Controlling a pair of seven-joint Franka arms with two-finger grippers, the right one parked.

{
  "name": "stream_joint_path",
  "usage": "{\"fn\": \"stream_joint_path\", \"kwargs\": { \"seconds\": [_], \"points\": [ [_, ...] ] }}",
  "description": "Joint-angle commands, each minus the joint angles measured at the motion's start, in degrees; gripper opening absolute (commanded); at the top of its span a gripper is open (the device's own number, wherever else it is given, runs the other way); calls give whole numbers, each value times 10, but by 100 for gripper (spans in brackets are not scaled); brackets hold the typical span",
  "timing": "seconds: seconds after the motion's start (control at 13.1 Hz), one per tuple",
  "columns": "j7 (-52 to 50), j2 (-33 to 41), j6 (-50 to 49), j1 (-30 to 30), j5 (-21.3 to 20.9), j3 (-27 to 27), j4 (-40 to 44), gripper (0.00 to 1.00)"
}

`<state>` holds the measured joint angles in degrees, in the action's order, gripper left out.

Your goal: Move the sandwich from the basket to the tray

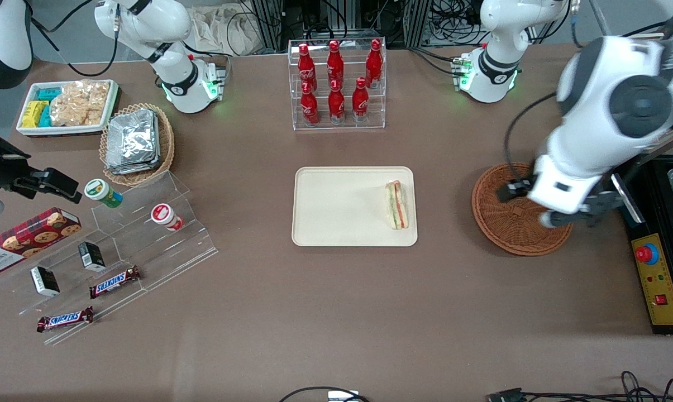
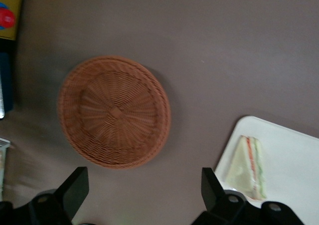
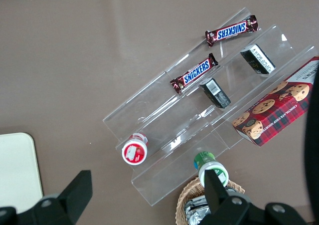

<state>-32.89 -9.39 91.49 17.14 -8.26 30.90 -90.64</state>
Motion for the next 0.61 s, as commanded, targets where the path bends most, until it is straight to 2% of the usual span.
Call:
{"fn": "stream_joint_path", "kwargs": {
  "seconds": [0.0,0.38,0.46,0.54],
  "points": [
    [21,18,-14,50,12,8,-2,100],
    [22,26,-16,87,15,4,-4,100],
    [27,27,-16,93,19,-19,-7,100],
    [67,29,-16,88,41,-51,-7,100]
  ]
}}
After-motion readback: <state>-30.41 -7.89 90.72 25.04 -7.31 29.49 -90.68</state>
